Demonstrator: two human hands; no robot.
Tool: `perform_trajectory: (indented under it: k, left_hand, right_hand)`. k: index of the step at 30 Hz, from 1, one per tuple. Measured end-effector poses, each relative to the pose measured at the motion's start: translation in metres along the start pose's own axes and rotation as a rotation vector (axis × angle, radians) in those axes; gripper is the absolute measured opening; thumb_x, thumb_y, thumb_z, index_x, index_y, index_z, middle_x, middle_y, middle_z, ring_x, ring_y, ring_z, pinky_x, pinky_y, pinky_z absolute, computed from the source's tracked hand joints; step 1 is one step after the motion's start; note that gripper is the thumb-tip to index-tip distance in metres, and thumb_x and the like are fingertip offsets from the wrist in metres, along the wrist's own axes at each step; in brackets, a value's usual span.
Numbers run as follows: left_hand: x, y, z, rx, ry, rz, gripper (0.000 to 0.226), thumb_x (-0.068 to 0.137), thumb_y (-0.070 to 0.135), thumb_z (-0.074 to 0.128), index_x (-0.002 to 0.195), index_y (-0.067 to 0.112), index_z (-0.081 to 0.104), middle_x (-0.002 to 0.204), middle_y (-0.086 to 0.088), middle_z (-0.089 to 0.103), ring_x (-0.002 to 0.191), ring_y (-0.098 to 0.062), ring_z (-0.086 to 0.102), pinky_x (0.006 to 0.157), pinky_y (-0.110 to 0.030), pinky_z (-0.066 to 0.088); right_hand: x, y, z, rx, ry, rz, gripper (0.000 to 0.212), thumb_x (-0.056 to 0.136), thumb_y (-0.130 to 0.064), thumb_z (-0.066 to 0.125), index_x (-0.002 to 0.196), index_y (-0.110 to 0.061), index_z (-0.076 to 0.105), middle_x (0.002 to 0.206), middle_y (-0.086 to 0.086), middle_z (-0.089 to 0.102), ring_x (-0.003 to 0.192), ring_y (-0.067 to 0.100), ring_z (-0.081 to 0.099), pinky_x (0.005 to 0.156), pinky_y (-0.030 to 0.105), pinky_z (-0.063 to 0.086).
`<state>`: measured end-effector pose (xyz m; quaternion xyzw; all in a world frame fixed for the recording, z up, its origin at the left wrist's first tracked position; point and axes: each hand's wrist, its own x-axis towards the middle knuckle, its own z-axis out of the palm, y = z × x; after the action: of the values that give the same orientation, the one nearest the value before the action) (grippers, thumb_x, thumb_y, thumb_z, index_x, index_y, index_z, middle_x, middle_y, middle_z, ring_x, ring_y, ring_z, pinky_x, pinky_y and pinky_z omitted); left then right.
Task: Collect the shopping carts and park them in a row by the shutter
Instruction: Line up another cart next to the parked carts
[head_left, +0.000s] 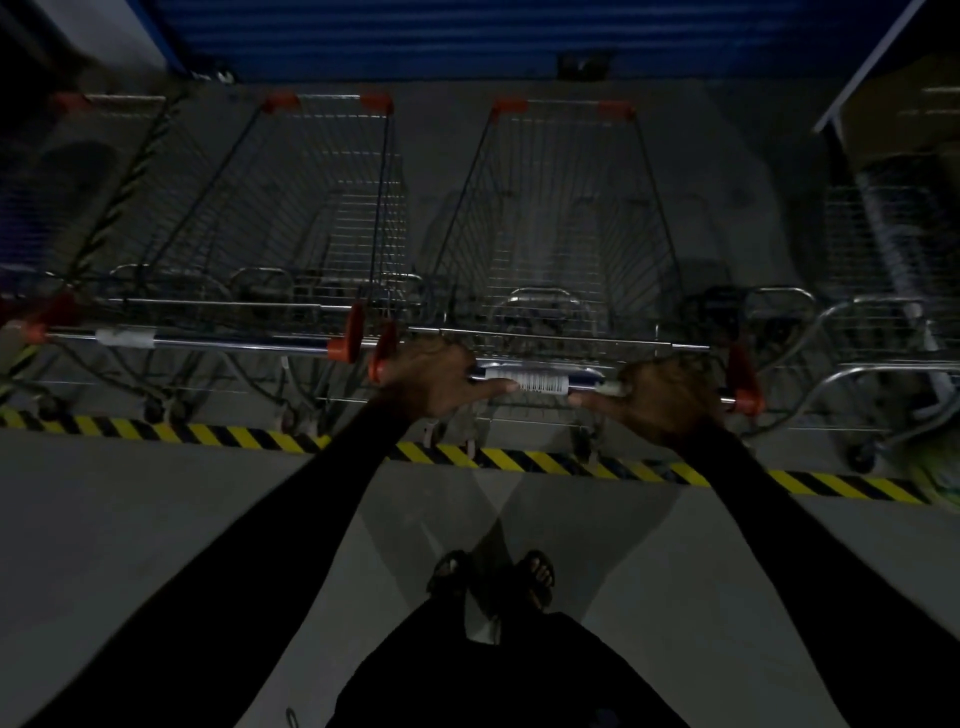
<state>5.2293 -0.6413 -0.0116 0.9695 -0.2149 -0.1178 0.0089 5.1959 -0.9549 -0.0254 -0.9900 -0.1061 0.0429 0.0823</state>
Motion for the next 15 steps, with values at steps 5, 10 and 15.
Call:
perform_trajectory:
  k: [5, 10, 15]
  left_hand:
    - [0.019, -0.001, -0.002, -0.052, -0.033, -0.022, 0.105, 0.073, 0.108, 0.012, 0.066, 0.021, 0.069, 0.062, 0.003, 0.065, 0.065, -0.013, 0.064, 0.068, -0.032, 0.050]
    - [0.025, -0.005, -0.010, 0.013, -0.017, -0.034, 0.096, 0.083, 0.101, 0.025, 0.088, 0.024, 0.080, 0.085, -0.002, 0.075, 0.086, -0.019, 0.070, 0.087, -0.038, 0.047]
    - [0.031, -0.014, -0.003, -0.012, 0.014, -0.033, 0.103, 0.077, 0.107, 0.020, 0.086, 0.023, 0.079, 0.082, 0.000, 0.075, 0.085, -0.019, 0.073, 0.081, -0.035, 0.053]
  right_hand:
    - [0.015, 0.025, 0.010, 0.151, 0.057, -0.032, 0.094, 0.079, -0.098, 0.047, 0.051, -0.008, 0.049, 0.044, 0.011, 0.047, 0.045, 0.021, 0.056, 0.050, 0.044, 0.050]
    - [0.021, 0.015, -0.001, 0.171, 0.117, -0.007, 0.099, 0.076, -0.102, 0.042, 0.050, -0.006, 0.043, 0.042, 0.007, 0.043, 0.042, 0.015, 0.052, 0.049, 0.039, 0.047]
    - [0.024, 0.013, 0.002, 0.131, 0.096, 0.043, 0.098, 0.072, -0.104, 0.044, 0.054, -0.008, 0.053, 0.045, 0.006, 0.051, 0.046, 0.014, 0.057, 0.051, 0.040, 0.052]
